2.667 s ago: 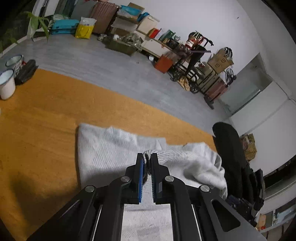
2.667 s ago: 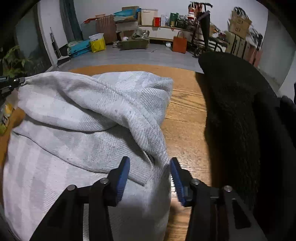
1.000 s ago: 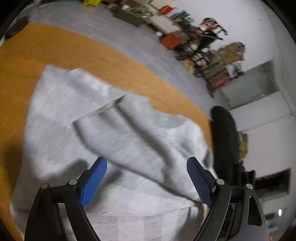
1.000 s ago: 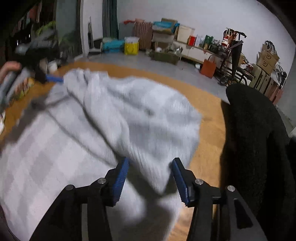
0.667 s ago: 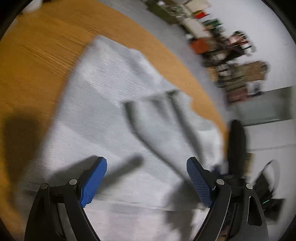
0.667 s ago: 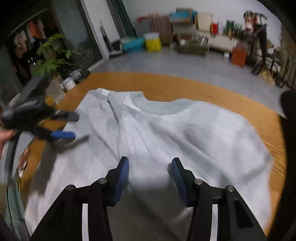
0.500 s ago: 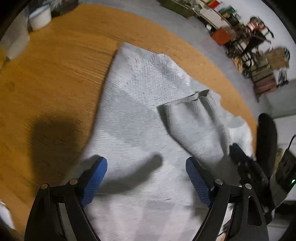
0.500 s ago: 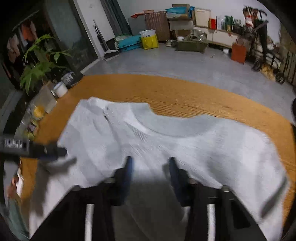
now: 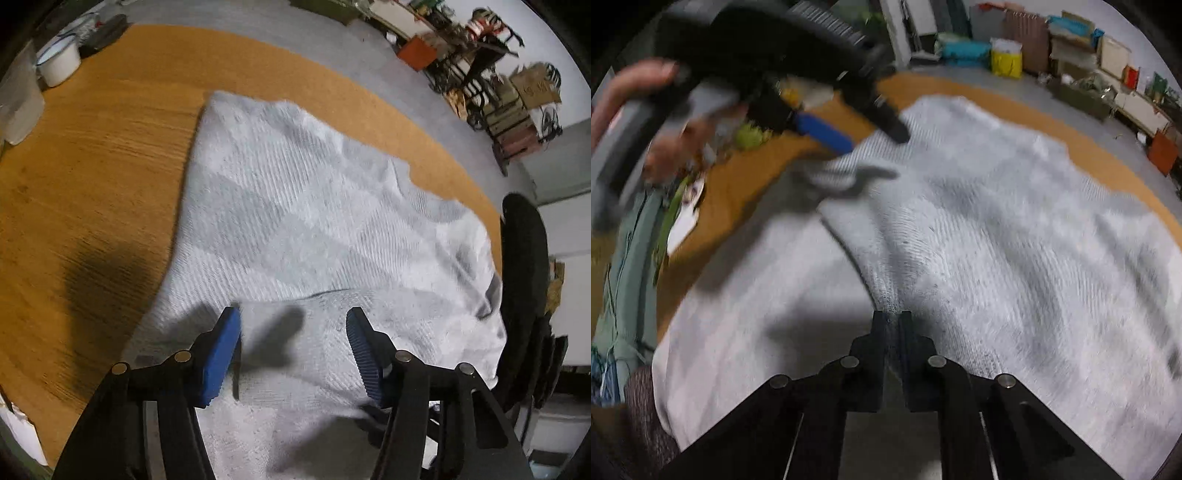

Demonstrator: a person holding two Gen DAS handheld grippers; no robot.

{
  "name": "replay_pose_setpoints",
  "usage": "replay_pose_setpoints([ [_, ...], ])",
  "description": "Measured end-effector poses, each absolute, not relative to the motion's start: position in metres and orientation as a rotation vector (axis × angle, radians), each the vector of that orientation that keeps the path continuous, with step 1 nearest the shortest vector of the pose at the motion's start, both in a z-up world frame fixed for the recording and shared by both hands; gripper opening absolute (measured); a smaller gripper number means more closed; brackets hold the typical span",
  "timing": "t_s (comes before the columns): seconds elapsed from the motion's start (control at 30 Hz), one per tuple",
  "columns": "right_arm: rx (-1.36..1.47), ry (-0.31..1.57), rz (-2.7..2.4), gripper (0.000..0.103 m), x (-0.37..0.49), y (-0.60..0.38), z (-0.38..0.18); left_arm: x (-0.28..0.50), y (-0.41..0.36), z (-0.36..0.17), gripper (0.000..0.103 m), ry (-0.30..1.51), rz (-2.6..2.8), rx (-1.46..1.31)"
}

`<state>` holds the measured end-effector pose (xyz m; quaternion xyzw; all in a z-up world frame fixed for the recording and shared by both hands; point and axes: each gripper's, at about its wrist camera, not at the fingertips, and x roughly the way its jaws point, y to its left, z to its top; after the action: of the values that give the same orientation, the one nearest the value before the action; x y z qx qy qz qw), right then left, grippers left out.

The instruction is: Fold clothes

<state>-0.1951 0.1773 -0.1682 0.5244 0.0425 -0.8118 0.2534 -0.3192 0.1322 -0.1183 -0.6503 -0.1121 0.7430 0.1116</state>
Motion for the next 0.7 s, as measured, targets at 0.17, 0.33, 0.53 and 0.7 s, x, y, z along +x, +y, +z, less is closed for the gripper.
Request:
replay_pose_setpoints([
  [0.17, 1.43, 0.015, -2.315, 0.023, -0.171, 0.231, -0.146, -0.317, 0.139, -0.121, 0.059, -0.183, 2.228, -1.878],
  [0.33, 1.487, -0.169, -2.669, 0.034, -0.166, 0.333, -0.11, -0.301, 0.163, -0.144, 0.049, -0.021, 2.173, -1.875],
  [0.53, 1.606, -0.331, -2.851, 0.04, -0.173, 0.411, -0.108, -0.283, 0.166, -0.131, 0.009, 0.201, 2.178, -1.79],
  [0.7, 1.667, -0.405, -2.815, 0.041, -0.185, 0.416, -0.123, -0.274, 0.159, -0.111, 0.008, 0.179, 2.16, -1.738],
])
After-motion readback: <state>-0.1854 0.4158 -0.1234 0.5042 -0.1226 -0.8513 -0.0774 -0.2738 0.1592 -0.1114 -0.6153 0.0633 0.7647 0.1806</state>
